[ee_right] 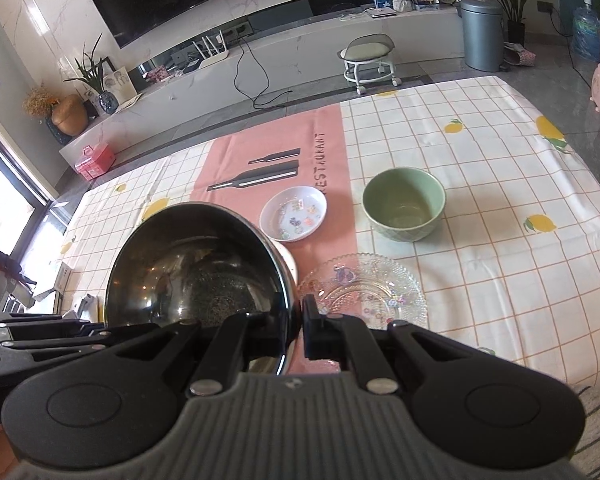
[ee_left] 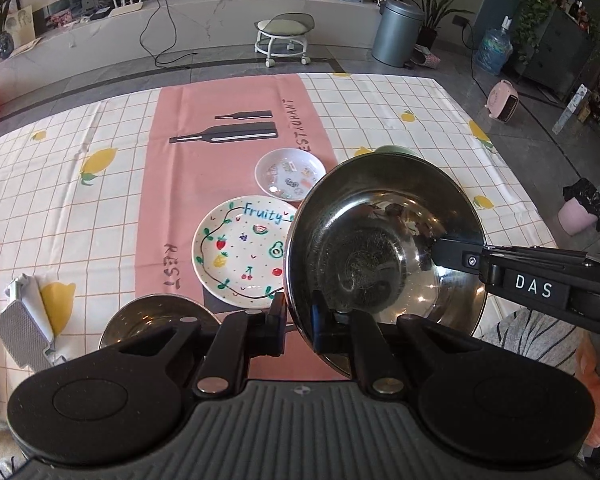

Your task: Organize plates and bowls

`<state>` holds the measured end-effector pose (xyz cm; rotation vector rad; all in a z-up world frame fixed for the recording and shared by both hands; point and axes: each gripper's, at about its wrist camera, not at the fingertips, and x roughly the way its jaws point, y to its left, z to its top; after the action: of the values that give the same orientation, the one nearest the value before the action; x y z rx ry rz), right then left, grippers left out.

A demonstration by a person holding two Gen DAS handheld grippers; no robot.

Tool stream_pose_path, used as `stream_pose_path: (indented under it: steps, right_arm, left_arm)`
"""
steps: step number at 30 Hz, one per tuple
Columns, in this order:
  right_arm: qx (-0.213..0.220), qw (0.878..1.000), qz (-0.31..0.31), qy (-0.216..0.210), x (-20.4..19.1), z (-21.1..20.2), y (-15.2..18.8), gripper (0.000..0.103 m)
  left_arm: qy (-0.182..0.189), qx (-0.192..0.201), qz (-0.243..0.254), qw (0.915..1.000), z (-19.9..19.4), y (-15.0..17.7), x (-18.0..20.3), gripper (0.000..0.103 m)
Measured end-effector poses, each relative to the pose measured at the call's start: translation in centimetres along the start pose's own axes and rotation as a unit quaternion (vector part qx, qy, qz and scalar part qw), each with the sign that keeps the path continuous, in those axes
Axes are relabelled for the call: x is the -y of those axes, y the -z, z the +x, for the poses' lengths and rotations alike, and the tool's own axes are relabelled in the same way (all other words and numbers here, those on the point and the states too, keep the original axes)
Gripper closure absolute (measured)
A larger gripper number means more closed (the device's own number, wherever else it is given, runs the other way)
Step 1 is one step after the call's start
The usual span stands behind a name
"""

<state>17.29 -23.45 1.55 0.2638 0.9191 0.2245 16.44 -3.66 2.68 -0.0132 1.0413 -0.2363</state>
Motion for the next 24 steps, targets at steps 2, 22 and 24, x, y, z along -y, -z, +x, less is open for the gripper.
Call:
stream_pose_path:
  steps: [2, 22, 24]
  right_arm:
    - [-0.005, 1.0, -0.006, -0.003, -1.0, 0.1, 0.1, 0.098]
    - [-0.061, 0.993, -0.101, -0.012, -10.2, 4.4, 3.1, 0.101]
    - [-0.063, 0.992, -0.105, -0.015, -10.6, 4.9, 3.2, 0.101]
  left_arm:
    - [0.003, 0.004, -0.01, 0.9999, -0.5, 0.3, -1.0, 0.09]
    - [-0.021, 0.039, -0.138, 0.9895, -1.7, 6.4, -10.0, 0.093]
    - [-0.028, 0.042, -0.14, 0.9888, -1.7, 6.7, -10.7, 0.093]
